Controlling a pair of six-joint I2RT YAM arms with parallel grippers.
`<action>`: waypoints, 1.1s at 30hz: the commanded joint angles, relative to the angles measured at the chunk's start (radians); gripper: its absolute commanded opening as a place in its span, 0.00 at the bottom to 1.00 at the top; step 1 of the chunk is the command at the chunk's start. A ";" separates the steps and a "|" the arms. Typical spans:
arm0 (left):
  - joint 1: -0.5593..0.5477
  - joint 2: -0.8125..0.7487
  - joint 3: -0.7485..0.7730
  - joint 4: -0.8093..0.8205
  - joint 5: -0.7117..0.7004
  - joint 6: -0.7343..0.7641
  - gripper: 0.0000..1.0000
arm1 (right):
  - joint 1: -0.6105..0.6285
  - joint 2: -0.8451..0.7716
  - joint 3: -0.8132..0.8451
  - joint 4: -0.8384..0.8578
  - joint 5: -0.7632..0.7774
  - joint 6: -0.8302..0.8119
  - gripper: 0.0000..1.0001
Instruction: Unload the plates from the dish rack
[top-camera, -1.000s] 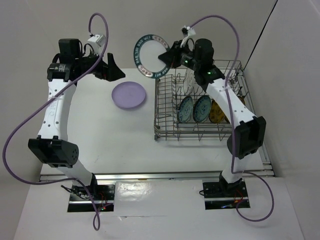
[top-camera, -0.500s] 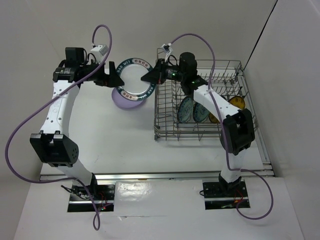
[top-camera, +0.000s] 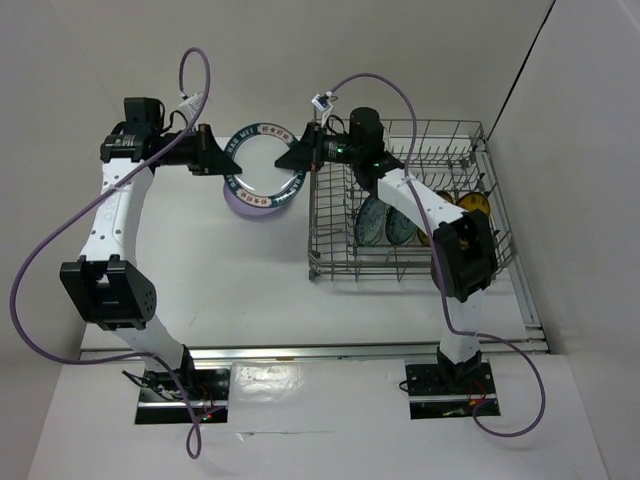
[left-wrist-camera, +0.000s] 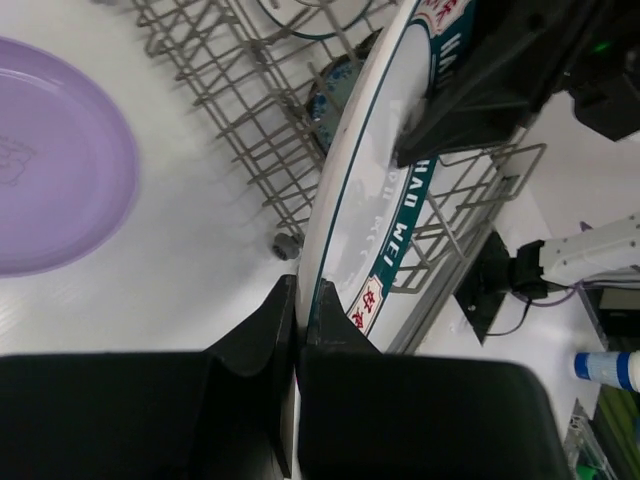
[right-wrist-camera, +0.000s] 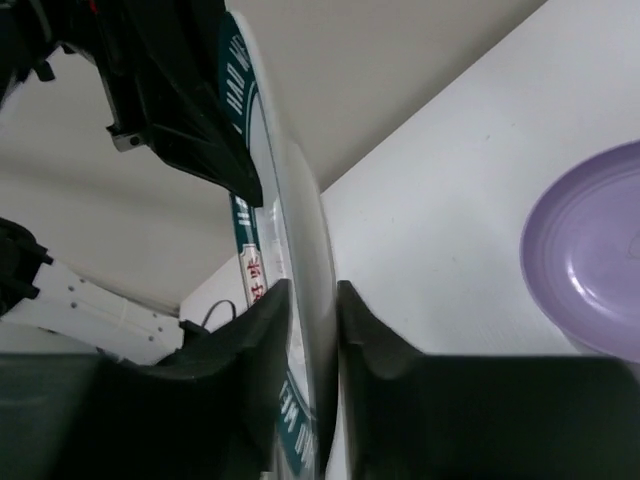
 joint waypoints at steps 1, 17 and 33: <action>0.083 0.008 0.020 0.075 -0.008 -0.048 0.00 | 0.033 -0.001 0.107 -0.057 -0.008 -0.072 0.33; 0.397 0.162 -0.128 0.281 -0.269 -0.313 0.00 | -0.143 -0.060 0.251 -0.387 0.329 -0.295 0.78; 0.407 0.619 0.073 0.265 -0.322 -0.297 0.00 | -0.211 0.038 0.377 -0.773 1.076 -0.444 0.79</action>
